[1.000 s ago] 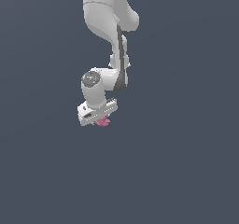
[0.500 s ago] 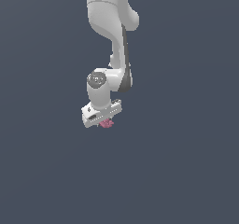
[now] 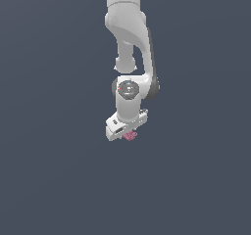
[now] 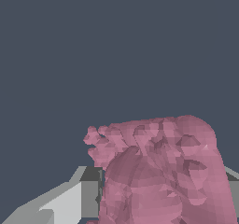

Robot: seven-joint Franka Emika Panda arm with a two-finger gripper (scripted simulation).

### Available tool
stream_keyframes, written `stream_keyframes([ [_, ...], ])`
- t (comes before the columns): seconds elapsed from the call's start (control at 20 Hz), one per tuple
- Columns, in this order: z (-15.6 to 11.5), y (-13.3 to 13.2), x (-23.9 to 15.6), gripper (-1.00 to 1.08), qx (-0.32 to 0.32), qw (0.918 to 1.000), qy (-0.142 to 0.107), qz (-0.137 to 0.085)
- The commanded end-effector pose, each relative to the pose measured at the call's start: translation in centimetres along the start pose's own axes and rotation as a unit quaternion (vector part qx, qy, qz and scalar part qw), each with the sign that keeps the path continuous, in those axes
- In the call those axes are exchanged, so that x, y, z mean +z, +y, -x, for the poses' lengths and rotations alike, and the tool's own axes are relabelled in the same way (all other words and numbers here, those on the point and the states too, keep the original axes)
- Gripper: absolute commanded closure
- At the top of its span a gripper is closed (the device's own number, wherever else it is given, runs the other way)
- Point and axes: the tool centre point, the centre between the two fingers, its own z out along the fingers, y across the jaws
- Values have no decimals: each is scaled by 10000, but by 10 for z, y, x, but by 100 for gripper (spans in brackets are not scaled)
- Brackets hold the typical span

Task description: Pick up the object and move it to a goal position.

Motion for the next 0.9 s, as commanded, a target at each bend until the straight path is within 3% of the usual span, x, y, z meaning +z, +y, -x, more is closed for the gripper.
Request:
stream_keyframes([
  [0.0, -24, -17, -4, 108, 2, 10000, 0, 1],
  [0.45, -102, -68, -15, 108, 8, 10000, -3, -1],
  [0.85, -151, -98, -21, 108, 8, 10000, -3, -1],
])
